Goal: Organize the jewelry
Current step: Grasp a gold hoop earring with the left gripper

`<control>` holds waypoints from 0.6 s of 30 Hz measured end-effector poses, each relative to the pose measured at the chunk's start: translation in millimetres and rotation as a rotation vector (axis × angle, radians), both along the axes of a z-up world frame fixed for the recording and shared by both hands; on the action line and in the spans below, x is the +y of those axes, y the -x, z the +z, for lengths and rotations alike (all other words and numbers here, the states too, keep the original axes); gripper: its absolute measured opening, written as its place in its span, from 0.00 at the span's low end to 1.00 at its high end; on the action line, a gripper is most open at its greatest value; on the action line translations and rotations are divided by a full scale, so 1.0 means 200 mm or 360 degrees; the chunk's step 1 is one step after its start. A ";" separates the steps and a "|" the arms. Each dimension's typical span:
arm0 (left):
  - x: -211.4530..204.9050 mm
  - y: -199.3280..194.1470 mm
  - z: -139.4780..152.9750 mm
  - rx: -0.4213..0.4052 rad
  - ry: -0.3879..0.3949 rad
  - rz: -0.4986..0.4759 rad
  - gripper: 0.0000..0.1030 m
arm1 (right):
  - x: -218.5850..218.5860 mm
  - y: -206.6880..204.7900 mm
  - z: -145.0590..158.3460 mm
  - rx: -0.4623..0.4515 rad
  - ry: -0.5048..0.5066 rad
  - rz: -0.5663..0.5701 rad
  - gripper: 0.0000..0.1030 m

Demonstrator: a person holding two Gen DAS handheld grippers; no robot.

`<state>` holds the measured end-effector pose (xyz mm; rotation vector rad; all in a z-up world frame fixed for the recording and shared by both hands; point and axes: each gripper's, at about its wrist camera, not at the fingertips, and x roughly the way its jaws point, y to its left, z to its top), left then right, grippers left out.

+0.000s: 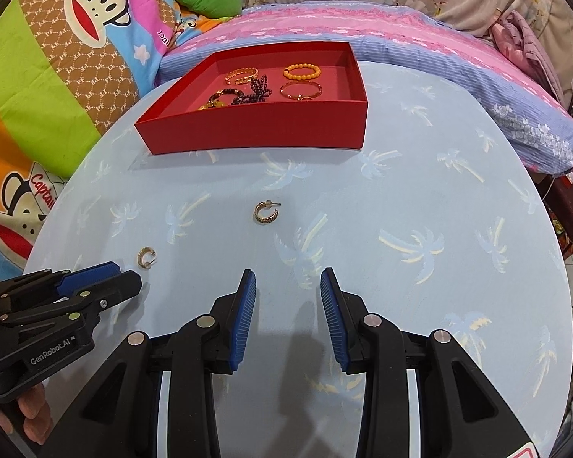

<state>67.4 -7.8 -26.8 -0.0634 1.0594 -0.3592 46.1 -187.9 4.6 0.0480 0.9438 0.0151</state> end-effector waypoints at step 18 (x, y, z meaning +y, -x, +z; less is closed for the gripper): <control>-0.04 -0.06 -0.03 -0.0066 -0.0056 -0.0053 0.12 | 0.01 -0.05 -0.02 0.0017 -0.0003 0.0011 0.34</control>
